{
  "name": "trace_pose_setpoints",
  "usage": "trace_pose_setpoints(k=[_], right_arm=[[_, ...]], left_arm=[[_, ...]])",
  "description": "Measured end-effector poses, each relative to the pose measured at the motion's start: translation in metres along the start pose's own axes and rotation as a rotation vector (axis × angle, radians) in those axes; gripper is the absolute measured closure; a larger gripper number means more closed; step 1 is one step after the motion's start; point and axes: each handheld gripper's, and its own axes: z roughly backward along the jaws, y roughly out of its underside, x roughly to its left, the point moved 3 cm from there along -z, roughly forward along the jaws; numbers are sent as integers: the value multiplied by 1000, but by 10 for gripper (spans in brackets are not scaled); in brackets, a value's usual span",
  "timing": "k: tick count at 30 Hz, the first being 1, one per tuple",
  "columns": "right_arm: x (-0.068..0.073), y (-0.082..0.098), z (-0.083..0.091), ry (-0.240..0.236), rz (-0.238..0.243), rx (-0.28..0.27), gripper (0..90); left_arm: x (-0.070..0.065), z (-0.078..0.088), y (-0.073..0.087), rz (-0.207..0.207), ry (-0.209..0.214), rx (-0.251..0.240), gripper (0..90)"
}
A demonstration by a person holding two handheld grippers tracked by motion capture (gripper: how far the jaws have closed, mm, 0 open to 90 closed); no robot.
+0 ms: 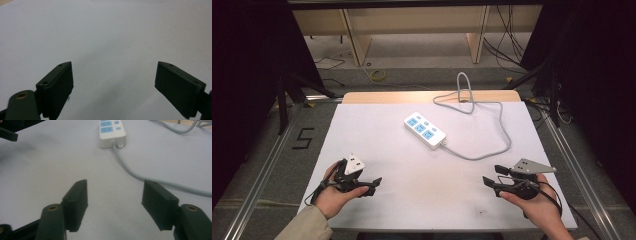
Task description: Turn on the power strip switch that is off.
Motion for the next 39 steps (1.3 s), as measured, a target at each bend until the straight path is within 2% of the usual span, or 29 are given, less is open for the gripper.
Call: trace_pose_setpoints(k=[6,7,8,9,10,15,21,32,39], right_arm=[[3,0,-2,-21,12,41,589],[3,0,-2,-15,25,44,635],[3,0,-2,-15,25,44,635],[4,-2,-2,-8,35,43,716],[4,-3,-2,-1,43,45,757],[4,-5,-5,14,51,62,893],[5,-8,-13,30,59,82,900],[3,-17,-25,42,58,82,900],[3,-26,-35,47,62,72,900]], left_arm=[[0,1,1,7,-4,-6,155],[0,1,1,3,-4,-3,155],[0,1,1,3,-4,-3,155],[0,1,1,4,-5,0,155],[-1,0,1,2,-3,0,156],[-2,-2,1,-6,7,11,156],[-5,-3,0,-17,14,16,157],[-19,-7,-1,-78,42,41,158],[-19,-7,-1,-76,40,37,157]])
